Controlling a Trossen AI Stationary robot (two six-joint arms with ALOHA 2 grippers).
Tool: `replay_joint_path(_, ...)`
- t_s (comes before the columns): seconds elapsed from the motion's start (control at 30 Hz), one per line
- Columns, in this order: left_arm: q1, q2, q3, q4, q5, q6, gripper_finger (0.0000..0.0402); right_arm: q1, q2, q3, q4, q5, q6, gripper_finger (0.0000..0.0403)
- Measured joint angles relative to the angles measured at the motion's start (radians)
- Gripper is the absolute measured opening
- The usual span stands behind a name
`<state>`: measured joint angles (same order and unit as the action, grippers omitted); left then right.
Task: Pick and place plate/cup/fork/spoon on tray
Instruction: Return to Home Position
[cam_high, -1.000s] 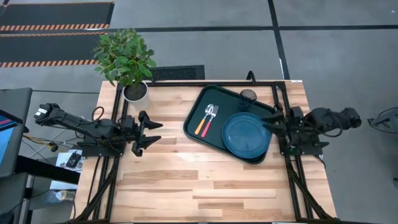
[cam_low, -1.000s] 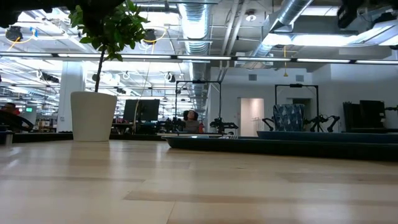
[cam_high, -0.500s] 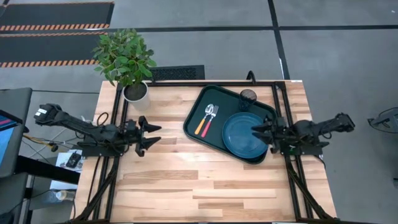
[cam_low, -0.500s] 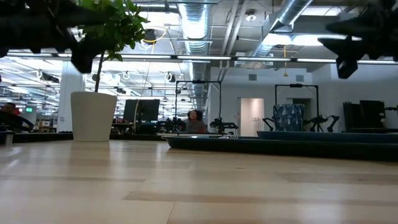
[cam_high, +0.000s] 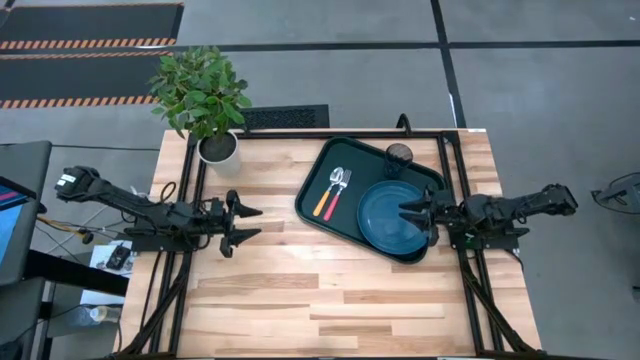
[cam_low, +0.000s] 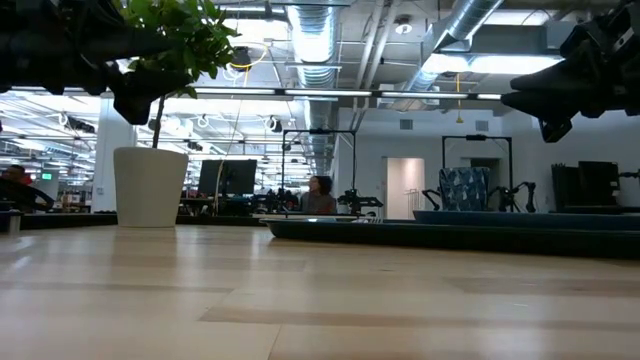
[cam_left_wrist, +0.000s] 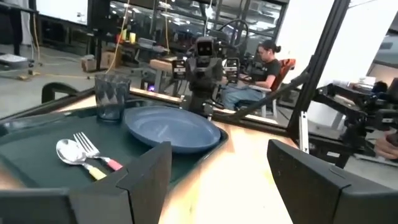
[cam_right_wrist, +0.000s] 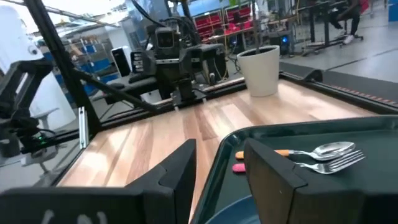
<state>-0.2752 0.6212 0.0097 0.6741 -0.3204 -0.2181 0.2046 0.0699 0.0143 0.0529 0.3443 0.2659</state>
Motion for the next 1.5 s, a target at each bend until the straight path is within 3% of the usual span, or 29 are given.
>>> replay_joint_path(0.2,0.001,-0.032,-0.001,0.048,-0.001,0.031,0.0254,-0.004,0.019,0.000,-0.001,-0.001,-0.002,0.0160)
replay_joint_path(0.37,0.001,-0.189,-0.002,-0.008,-0.001,0.035,0.0254,-0.004,0.021,0.000,-0.003,-0.001,-0.003,0.0157)
replay_joint_path(0.47,0.001,-0.324,-0.002,-0.139,-0.029,0.043,0.0254,-0.004,0.021,0.000,-0.003,-0.002,-0.004,0.0158)
replay_joint_path(0.63,-0.008,-0.542,-0.002,-0.520,-0.080,-0.053,0.0254,-0.004,0.021,-0.001,-0.004,-0.002,-0.005,0.0160)
replay_joint_path(0.73,-0.028,-0.618,-0.001,-0.599,-0.071,0.018,0.0254,-0.004,0.021,-0.001,-0.004,-0.002,-0.005,0.0159)
replay_joint_path(0.9,-0.052,-0.598,-0.001,-0.600,0.012,0.179,0.0254,-0.004,0.021,-0.002,-0.003,-0.004,-0.004,0.0157)
replay_joint_path(1.1,-0.053,-0.569,-0.001,-0.616,0.129,0.159,0.0254,-0.004,0.021,-0.002,-0.001,-0.004,-0.004,0.0160)
replay_joint_path(1.5,-0.053,-0.570,-0.002,-0.616,0.132,0.121,0.0254,-0.004,0.021,-0.003,-0.001,-0.003,-0.004,0.0159)
